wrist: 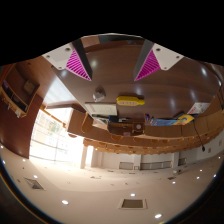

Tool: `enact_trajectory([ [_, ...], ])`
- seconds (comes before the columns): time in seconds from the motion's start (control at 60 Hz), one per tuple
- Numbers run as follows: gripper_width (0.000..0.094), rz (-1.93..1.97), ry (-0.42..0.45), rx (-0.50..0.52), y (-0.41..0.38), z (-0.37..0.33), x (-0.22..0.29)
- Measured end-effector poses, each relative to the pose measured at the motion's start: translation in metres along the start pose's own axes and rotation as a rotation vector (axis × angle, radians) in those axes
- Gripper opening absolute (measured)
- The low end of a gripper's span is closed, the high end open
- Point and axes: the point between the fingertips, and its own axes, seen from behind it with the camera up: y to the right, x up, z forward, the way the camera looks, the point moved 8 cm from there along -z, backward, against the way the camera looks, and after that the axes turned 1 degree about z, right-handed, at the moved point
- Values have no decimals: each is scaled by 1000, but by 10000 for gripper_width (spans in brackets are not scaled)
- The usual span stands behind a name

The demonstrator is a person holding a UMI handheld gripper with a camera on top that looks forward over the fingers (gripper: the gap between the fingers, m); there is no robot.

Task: Unplug charger

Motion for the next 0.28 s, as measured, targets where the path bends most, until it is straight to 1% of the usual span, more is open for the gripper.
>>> enact_trajectory([
  [0.133, 846, -19, 27, 1, -4, -26, 3],
  [0.283, 847, -15, 33, 8, -7, -34, 7],
])
